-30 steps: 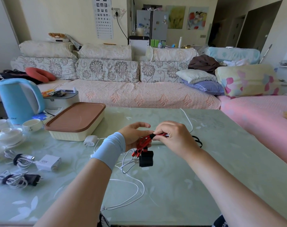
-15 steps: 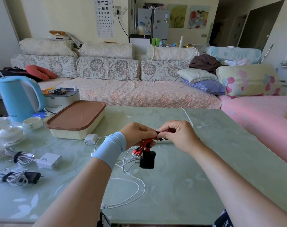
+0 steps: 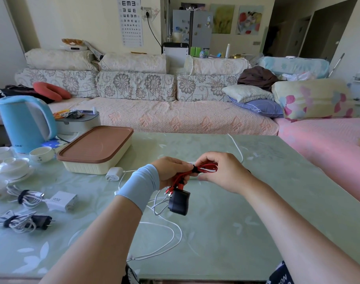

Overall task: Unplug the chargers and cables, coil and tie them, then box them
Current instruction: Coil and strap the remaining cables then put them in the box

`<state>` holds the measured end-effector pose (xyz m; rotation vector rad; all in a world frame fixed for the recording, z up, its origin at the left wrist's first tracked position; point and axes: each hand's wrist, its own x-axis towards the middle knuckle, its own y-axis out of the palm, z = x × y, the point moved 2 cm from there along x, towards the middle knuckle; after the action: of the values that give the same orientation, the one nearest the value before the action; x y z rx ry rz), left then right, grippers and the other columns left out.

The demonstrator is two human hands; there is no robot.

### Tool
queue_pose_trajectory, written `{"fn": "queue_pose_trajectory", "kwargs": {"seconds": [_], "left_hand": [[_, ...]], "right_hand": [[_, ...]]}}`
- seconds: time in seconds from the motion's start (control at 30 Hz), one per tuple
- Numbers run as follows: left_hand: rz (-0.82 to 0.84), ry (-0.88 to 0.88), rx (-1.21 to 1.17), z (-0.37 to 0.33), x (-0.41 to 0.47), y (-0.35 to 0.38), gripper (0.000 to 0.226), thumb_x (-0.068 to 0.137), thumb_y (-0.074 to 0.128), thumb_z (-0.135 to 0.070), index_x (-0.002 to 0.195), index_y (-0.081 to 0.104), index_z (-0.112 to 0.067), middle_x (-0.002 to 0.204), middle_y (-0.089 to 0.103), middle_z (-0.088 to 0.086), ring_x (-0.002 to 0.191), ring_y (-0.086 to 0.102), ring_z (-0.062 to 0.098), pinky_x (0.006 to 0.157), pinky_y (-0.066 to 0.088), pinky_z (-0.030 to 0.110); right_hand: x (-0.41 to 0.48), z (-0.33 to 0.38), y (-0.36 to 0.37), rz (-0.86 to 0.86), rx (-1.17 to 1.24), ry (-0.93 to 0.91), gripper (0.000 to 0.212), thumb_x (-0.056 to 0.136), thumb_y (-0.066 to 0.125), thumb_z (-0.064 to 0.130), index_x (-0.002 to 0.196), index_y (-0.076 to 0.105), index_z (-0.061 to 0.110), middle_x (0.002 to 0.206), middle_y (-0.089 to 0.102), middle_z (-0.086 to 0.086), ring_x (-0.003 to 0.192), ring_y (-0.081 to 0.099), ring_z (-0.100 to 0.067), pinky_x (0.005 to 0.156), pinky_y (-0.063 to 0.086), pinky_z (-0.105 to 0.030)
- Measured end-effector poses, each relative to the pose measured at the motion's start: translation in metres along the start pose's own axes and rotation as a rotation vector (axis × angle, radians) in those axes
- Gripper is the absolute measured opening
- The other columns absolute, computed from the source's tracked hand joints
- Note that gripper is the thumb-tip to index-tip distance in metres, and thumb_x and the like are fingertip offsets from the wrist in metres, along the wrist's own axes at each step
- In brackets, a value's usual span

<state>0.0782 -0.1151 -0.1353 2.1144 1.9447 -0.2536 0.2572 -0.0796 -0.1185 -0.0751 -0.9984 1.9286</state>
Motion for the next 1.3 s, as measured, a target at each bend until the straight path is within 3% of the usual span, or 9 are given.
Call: {"fn": "queue_pose_trajectory", "kwargs": {"seconds": [0.27, 0.4, 0.53, 0.7, 0.97, 1.07, 1.13, 1.2, 1.3], "left_hand": [[-0.025, 0.081, 0.236, 0.002, 0.000, 0.006, 0.016, 0.089, 0.068, -0.015, 0.089, 0.073, 0.000, 0.085, 0.066, 0.023, 0.067, 0.052, 0.028, 0.055, 0.047, 0.030], [-0.034, 0.095, 0.422, -0.002, -0.006, 0.011, 0.016, 0.088, 0.068, -0.020, 0.086, 0.077, -0.007, 0.068, 0.069, 0.008, 0.053, 0.052, 0.020, 0.055, 0.045, 0.028], [0.020, 0.106, 0.480, -0.003, -0.011, 0.012, 0.011, 0.082, 0.071, -0.017, 0.089, 0.078, -0.011, 0.082, 0.073, 0.013, 0.064, 0.056, 0.021, 0.062, 0.049, 0.031], [-0.132, 0.183, 0.610, -0.003, -0.013, 0.014, 0.018, 0.073, 0.082, -0.025, 0.081, 0.076, -0.009, 0.060, 0.063, 0.001, 0.049, 0.054, 0.012, 0.053, 0.048, 0.022], [-0.259, 0.228, 0.339, -0.008, -0.028, -0.002, 0.010, 0.081, 0.075, -0.014, 0.081, 0.074, -0.005, 0.072, 0.073, 0.007, 0.054, 0.055, 0.016, 0.052, 0.049, 0.026], [-0.338, 0.231, 0.157, -0.011, -0.039, -0.017, 0.014, 0.083, 0.073, -0.018, 0.089, 0.072, -0.005, 0.085, 0.076, 0.005, 0.062, 0.057, 0.016, 0.061, 0.049, 0.028], [-0.386, 0.242, 0.014, -0.014, -0.048, -0.030, 0.014, 0.084, 0.072, -0.018, 0.093, 0.070, -0.007, 0.087, 0.076, 0.004, 0.063, 0.059, 0.015, 0.059, 0.049, 0.024], [-0.384, 0.266, -0.125, -0.015, -0.059, -0.043, 0.009, 0.086, 0.069, -0.017, 0.092, 0.066, -0.010, 0.089, 0.074, 0.005, 0.063, 0.060, 0.015, 0.046, 0.044, 0.018], [-0.309, 0.273, -0.213, -0.012, -0.078, -0.061, 0.005, 0.089, 0.063, -0.012, 0.094, 0.062, -0.010, 0.090, 0.072, 0.005, 0.065, 0.061, 0.017, 0.049, 0.046, 0.022]], "right_hand": [[0.002, -0.004, -0.002, -0.027, -0.090, -0.032, 0.021, 0.067, 0.086, 0.018, 0.065, 0.073, 0.034, 0.073, 0.070, 0.012, 0.075, 0.066, -0.012, 0.073, 0.052, -0.036], [0.001, -0.006, -0.002, 0.038, -0.027, 0.076, 0.015, 0.063, 0.087, 0.019, 0.067, 0.074, 0.025, 0.060, 0.068, 0.002, 0.052, 0.056, -0.011, 0.057, 0.045, -0.029], [0.003, -0.010, -0.003, 0.063, 0.132, 0.180, 0.013, 0.067, 0.089, 0.017, 0.067, 0.077, 0.020, 0.066, 0.073, 0.000, 0.057, 0.058, -0.005, 0.059, 0.046, -0.022], [0.005, -0.008, 0.003, 0.054, 0.202, 0.210, 0.010, 0.075, 0.084, 0.015, 0.070, 0.077, 0.018, 0.064, 0.071, 0.002, 0.057, 0.058, -0.004, 0.057, 0.046, -0.020], [0.009, 0.009, 0.022, -0.072, 0.517, 0.269, 0.021, 0.099, 0.055, 0.015, 0.112, 0.070, 0.011, 0.099, 0.072, -0.006, 0.089, 0.064, -0.013, 0.081, 0.050, -0.021], [0.013, 0.025, 0.041, -0.098, 0.779, 0.362, 0.023, 0.092, 0.048, 0.015, 0.107, 0.063, 0.024, 0.104, 0.066, -0.003, 0.099, 0.061, -0.018, 0.080, 0.048, -0.033], [0.014, 0.031, 0.055, -0.027, 0.802, 0.386, 0.028, 0.077, 0.051, 0.027, 0.103, 0.058, 0.026, 0.108, 0.063, -0.002, 0.103, 0.060, -0.018, 0.084, 0.045, -0.034], [0.014, 0.037, 0.072, 0.122, 0.697, 0.368, 0.052, 0.072, 0.062, 0.033, 0.123, 0.053, 0.028, 0.115, 0.066, 0.001, 0.107, 0.062, -0.012, 0.096, 0.042, -0.034], [0.016, 0.053, 0.098, 0.259, 0.534, 0.298, 0.051, 0.081, 0.078, 0.015, 0.127, 0.056, 0.018, 0.110, 0.073, -0.001, 0.100, 0.068, -0.012, 0.093, 0.047, -0.027]]}}
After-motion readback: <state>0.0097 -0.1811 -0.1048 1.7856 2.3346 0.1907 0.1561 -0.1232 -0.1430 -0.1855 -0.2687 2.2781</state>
